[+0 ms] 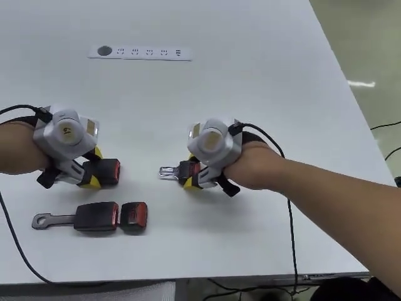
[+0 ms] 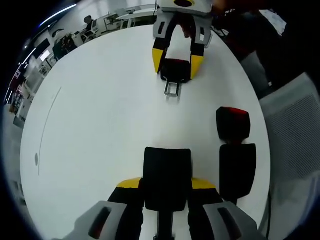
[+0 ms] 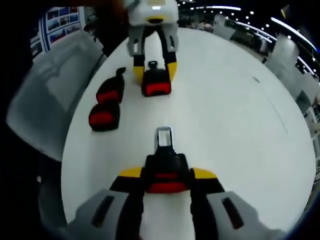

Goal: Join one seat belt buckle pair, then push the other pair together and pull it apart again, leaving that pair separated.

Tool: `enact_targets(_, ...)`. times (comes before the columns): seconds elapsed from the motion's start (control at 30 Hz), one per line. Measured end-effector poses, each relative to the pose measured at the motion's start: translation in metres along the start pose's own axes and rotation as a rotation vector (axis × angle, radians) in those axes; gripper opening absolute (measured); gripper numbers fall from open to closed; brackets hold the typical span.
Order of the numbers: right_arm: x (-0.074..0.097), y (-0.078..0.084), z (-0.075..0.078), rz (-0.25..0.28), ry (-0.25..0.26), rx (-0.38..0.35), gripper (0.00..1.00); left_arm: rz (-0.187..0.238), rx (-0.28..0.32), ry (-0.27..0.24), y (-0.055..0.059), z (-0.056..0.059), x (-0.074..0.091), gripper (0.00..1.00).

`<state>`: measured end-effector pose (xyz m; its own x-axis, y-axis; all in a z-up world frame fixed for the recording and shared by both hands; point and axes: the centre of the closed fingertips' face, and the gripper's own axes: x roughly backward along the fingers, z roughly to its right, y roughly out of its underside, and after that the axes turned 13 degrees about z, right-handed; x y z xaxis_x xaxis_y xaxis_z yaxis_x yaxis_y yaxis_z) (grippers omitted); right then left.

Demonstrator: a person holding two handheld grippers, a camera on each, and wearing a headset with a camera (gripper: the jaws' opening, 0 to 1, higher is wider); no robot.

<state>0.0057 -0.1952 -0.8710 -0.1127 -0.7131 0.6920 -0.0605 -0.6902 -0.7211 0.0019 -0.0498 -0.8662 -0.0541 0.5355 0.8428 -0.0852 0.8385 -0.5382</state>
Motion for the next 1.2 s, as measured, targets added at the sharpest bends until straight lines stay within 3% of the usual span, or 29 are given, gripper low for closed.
enact_targets(0.43,-0.045,-0.044,-0.008,0.026,0.007,0.050,0.34,-0.019,0.007,-0.008,0.002,-0.002,-0.003,0.34)
enact_targets(0.57,-0.050,-0.050,-0.009,0.022,-0.001,0.041,0.34,-0.032,-0.005,-0.001,0.004,-0.004,-0.004,0.34)
enact_targets(0.77,-0.052,-0.054,-0.012,0.024,-0.001,0.122,0.34,-0.035,-0.021,0.004,0.004,-0.004,-0.005,0.33)
enact_targets(0.9,-0.057,-0.056,-0.010,0.050,-0.017,0.073,0.33,-0.028,-0.042,0.008,0.004,-0.004,-0.006,0.33)
enact_targets(1.2,-0.062,-0.065,-0.011,0.082,-0.035,0.063,0.31,-0.040,-0.059,0.035,0.005,-0.007,-0.008,0.32)
